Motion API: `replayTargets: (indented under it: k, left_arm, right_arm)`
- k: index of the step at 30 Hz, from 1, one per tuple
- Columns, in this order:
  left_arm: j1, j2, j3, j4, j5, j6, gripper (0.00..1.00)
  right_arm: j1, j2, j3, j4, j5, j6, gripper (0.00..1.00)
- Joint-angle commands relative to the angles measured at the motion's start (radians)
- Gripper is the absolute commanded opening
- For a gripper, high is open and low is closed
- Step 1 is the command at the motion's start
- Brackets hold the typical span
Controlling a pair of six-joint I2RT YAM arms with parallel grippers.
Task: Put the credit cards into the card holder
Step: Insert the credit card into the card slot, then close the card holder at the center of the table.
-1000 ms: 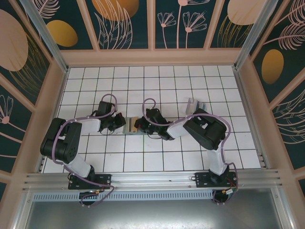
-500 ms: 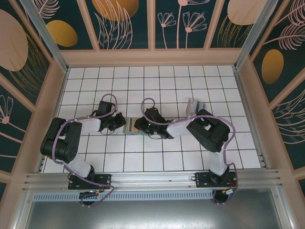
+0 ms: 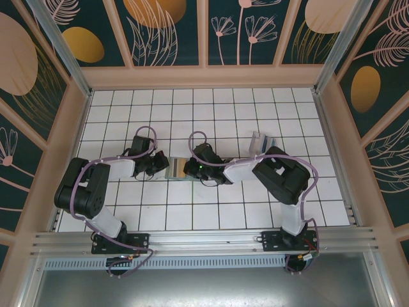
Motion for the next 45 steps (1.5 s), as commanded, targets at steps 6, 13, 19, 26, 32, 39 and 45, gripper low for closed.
replayTargets:
  k: [6,13,19,26,32,39,45]
  left_arm:
    - [-0.013,0.06,-0.046,-0.021,-0.033,-0.022,0.06]
    - [-0.014,0.047,-0.071,0.001,-0.023,-0.035,0.06]
    - [-0.014,0.022,-0.087,0.0,-0.015,-0.038,0.06]
    - [-0.014,-0.015,-0.076,-0.033,-0.035,-0.042,0.15]
    - [-0.014,-0.089,-0.073,-0.078,-0.084,-0.047,0.22]
    - [-0.014,-0.099,-0.087,-0.071,-0.028,-0.034,0.27]
    - [-0.014,-0.068,-0.082,-0.066,0.033,-0.005,0.38]
  right_arm:
    - [0.003,0.05,0.083,-0.041,-0.025,-0.012,0.0]
    - [0.016,0.073,0.096,-0.019,-0.055,0.038,0.0]
    - [0.03,0.065,0.112,-0.01,-0.063,0.035,0.0]
    - [0.025,-0.007,0.12,-0.149,0.015,-0.045,0.08]
    - [0.021,-0.116,0.096,-0.313,0.131,-0.138,0.2]
    - [0.002,-0.17,0.108,-0.462,0.209,-0.2,0.37]
    - [0.005,-0.091,0.203,-0.603,0.325,-0.22,0.56]
